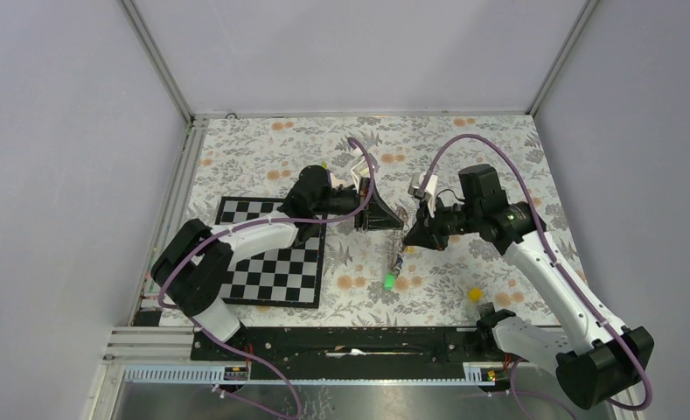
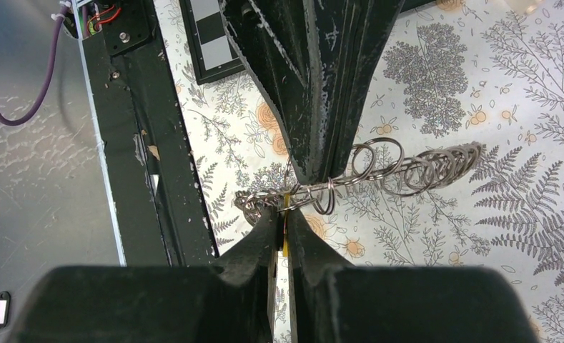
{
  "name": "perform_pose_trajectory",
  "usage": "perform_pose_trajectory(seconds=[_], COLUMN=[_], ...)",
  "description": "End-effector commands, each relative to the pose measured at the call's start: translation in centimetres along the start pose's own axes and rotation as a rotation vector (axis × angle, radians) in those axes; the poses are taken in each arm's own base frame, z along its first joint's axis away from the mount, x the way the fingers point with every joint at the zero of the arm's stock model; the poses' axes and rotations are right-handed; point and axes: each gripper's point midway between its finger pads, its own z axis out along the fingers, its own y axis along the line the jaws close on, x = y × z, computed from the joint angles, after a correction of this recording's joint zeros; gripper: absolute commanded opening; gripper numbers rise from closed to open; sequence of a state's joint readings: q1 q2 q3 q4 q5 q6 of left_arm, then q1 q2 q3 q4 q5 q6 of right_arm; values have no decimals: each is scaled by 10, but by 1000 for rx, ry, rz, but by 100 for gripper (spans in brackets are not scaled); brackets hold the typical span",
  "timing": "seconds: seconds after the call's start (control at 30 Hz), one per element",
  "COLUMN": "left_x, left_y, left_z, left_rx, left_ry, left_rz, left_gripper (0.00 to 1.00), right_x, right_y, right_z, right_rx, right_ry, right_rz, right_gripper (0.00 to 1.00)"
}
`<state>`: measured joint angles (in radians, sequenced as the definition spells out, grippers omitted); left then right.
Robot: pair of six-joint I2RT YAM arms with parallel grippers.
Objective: Put the keys on the keyring
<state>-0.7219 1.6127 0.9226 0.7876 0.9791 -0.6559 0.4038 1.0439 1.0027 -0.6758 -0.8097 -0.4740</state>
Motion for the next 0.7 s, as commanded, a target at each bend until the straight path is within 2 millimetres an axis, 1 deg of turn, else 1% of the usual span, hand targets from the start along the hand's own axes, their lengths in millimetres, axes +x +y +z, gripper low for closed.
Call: perform_pose_trajectory(seconds=[0.0,0.1,0.3,0.43,0.6,0.67], left_x=[-18,-17,-14,-16,-25,-26], left_y=[-1,-2,0,0,1,-1], left_z=[9,13,13,10,3,2], left_rx=[-16,-12,-19,-14,-17,-10], left_ry=[-68,-66,-69,-68,-73,-54], left_rz=[19,1,-22,3,45,65], left_gripper=[0,0,0,0,0,0], right_x=[-9,-11,-11,-6,3,7], right_y=[-1,-3,-6,-8,-10,-10], right_z=[2,3,5,3,-4,-5], right_rx=[-18,-17,-10,17,60,68], right_ry=[-20,-23,-26,-10,23,42], right_rz=[-1,2,3,-7,-22,-20], right_gripper=[0,0,0,0,0,0])
